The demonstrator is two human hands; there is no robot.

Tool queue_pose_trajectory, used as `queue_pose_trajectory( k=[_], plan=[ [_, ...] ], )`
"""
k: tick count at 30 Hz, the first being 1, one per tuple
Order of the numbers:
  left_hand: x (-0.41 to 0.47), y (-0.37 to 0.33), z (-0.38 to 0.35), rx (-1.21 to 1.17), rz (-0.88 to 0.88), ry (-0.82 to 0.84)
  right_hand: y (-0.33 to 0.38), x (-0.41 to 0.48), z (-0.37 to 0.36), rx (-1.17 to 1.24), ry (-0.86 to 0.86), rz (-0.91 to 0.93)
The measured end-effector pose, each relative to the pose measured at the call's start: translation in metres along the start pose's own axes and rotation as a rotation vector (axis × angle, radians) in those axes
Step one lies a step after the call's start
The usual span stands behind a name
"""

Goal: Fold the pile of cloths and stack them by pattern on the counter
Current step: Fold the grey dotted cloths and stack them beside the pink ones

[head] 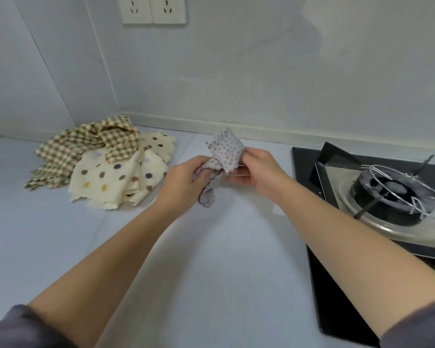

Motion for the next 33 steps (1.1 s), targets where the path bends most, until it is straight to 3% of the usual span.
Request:
queue_pose_trajectory(
  k=[4,9,13,16,19,22,24,26,29,33],
  plan=[
    [-0.025,-0.006,0.019,-0.072,0.043,0.0,0.007,-0.032,0.004,0.056,-0.074,0.043],
    [-0.057,-0.013,0.057,-0.561,0.349,-0.077,0.008,-0.085,0.006,0.19,-0.161,-0.045],
    [-0.067,-0.003,0.089,-0.496,0.449,-0.194,0.008,-0.125,0.013,-0.332,-0.351,-0.138],
    [-0.069,0.007,0.097,-0.38,0.481,-0.218,-0.007,-0.141,0.009,-0.314,-0.385,-0.171],
    [-0.082,0.006,0.092,-0.077,0.31,-0.109,-0.02,-0.143,0.003,-0.588,-0.478,0.104],
    [-0.099,-0.002,0.084,0.253,-0.061,-0.138,-0.018,-0.153,-0.008,-0.833,-0.472,0.459],
    [-0.103,-0.002,0.076,0.392,-0.162,-0.072,-0.024,-0.154,-0.015,-0.858,-0.349,0.454],
    [-0.104,0.004,0.064,0.459,-0.144,0.105,-0.032,-0.154,-0.021,-0.931,-0.253,0.399],
    [-0.101,0.016,0.051,0.51,-0.15,0.318,-0.036,-0.15,-0.023,-1.196,-0.3,0.457],
    [-0.102,0.029,0.04,0.586,-0.194,0.432,-0.047,-0.135,-0.026,-1.398,-0.218,0.568]
  ],
)
Point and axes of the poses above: each hand's wrist, its own x-axis towards the middle knuckle, its own z-axis out of the back of the hand, y = z × x, the point moved 3 cm from there along x, towards the middle knuckle, and after that the axes turned 6 degrees about -y, right-handed, at the moved point
